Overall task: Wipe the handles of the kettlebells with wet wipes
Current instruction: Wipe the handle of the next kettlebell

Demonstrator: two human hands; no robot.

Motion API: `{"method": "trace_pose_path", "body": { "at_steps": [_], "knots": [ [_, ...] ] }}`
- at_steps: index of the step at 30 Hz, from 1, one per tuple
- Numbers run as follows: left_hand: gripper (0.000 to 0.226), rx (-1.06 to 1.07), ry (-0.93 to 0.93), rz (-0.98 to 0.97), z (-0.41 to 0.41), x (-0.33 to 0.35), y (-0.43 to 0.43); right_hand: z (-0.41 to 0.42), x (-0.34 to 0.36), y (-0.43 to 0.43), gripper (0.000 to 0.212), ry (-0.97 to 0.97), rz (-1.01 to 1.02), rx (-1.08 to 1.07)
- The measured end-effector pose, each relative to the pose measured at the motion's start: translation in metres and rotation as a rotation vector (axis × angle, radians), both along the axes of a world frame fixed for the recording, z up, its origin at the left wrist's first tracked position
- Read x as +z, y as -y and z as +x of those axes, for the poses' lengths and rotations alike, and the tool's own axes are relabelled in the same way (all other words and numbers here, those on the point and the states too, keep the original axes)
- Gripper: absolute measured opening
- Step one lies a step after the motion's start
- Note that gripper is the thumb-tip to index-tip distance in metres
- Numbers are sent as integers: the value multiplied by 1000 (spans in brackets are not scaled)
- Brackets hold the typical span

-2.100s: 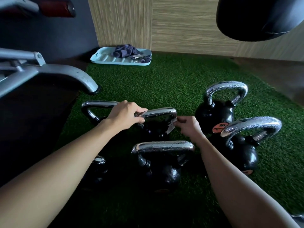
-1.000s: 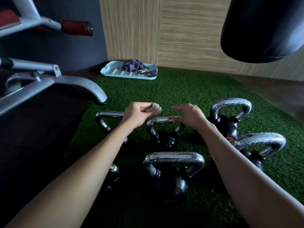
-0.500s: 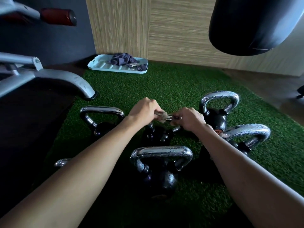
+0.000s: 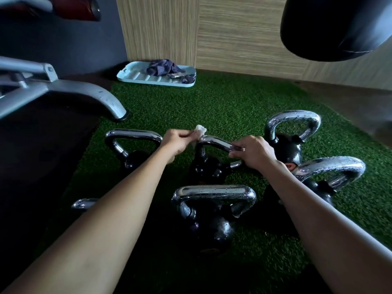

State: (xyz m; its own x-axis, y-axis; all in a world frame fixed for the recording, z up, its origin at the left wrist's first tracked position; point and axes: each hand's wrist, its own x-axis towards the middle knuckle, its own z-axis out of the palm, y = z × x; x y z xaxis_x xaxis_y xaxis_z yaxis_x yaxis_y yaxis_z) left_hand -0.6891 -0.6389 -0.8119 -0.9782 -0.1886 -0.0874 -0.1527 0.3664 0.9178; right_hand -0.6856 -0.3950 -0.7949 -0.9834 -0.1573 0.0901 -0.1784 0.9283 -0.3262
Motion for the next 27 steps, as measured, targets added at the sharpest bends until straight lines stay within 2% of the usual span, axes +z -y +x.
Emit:
{"method": "trace_pose_path", "body": {
  "at_steps": [2, 4, 8, 12, 15, 17, 21, 27],
  "knots": [
    [55, 34, 43, 189, 4, -19, 3, 0, 0, -1, 28, 10, -22, -15],
    [48, 38, 55, 284, 7, -31, 5, 0, 1, -1, 28, 25, -38, -28],
    [41, 12, -58, 341, 11, -33, 1, 0, 0, -2, 27, 26, -39, -17],
    [39, 74, 11, 414, 13, -49, -3, -1, -1, -1, 26, 20, -37, -21],
    [40, 114, 4, 388, 17, -60, -2, -2, -4, 0, 30, 25, -45, -32],
    [38, 118, -66, 363, 21, -59, -4, -2, -4, 1, 32, 32, -42, -33],
    [38, 57, -199, 301, 21, -60, -6, 0, 0, 1, 22, 61, -32, -28],
    [33, 102, -105, 121, 16, -65, -8, 2, 4, 6, 23, 62, -31, -65]
  ]
}}
